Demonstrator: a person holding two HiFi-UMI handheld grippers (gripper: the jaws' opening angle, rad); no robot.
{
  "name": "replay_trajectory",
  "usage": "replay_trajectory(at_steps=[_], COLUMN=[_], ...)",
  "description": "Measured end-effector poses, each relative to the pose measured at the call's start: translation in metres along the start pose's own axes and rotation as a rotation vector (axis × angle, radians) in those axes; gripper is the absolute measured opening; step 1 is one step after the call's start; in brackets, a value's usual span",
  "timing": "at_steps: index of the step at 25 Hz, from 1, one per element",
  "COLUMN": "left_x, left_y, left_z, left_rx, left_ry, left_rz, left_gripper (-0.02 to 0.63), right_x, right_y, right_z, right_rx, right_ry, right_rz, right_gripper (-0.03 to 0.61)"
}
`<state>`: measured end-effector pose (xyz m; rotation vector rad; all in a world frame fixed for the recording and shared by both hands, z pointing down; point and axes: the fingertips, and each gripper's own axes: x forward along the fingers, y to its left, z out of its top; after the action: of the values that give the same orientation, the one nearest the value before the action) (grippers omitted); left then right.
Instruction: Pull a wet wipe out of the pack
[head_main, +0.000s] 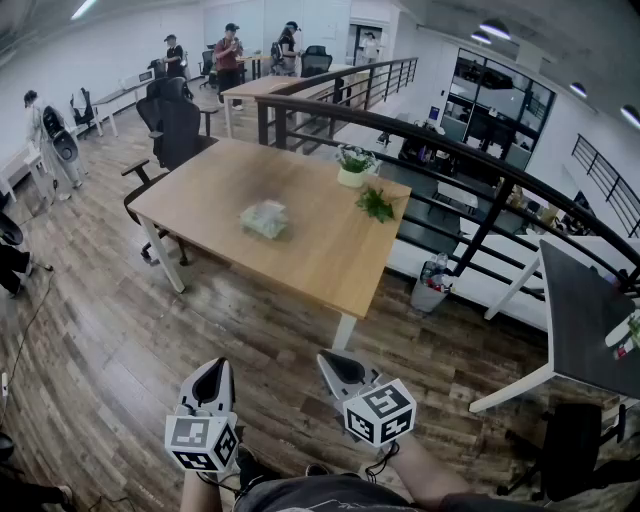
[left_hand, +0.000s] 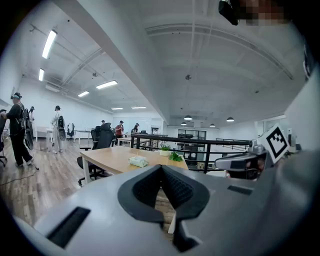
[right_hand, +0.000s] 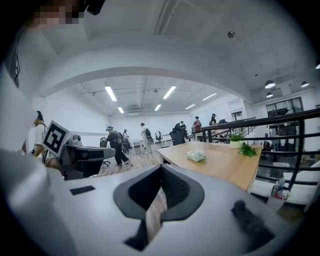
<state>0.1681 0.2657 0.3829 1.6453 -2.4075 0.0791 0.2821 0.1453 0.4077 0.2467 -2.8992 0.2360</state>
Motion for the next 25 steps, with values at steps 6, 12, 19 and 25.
replay_trajectory(at_steps=[6, 12, 19, 25], left_x=[-0.008, -0.016, -0.022, 0.002], left_y=[-0.010, -0.015, -0.013, -0.010], left_z=[-0.001, -0.005, -0.012, -0.022], left_rx=[0.019, -0.016, -0.056, -0.029], left_ry=[-0.014, -0.012, 0.005, 0.058], left_rz=[-0.001, 0.023, 0.036, -0.027], left_gripper=[0.014, 0.014, 0.014, 0.014], right_x=[-0.015, -0.022, -0.026, -0.006], right_y=[-0.002, -0.005, -0.008, -0.022], right_z=[-0.007, -0.009, -0.016, -0.024], right_rx=[-0.001, 0.025, 0.126, 0.116], right_ry=[0.003, -0.013, -0.038, -0.014], right_rz=[-0.003, 0.011, 0.041, -0.001], right_gripper=[0.023, 0.023, 0.025, 0.025])
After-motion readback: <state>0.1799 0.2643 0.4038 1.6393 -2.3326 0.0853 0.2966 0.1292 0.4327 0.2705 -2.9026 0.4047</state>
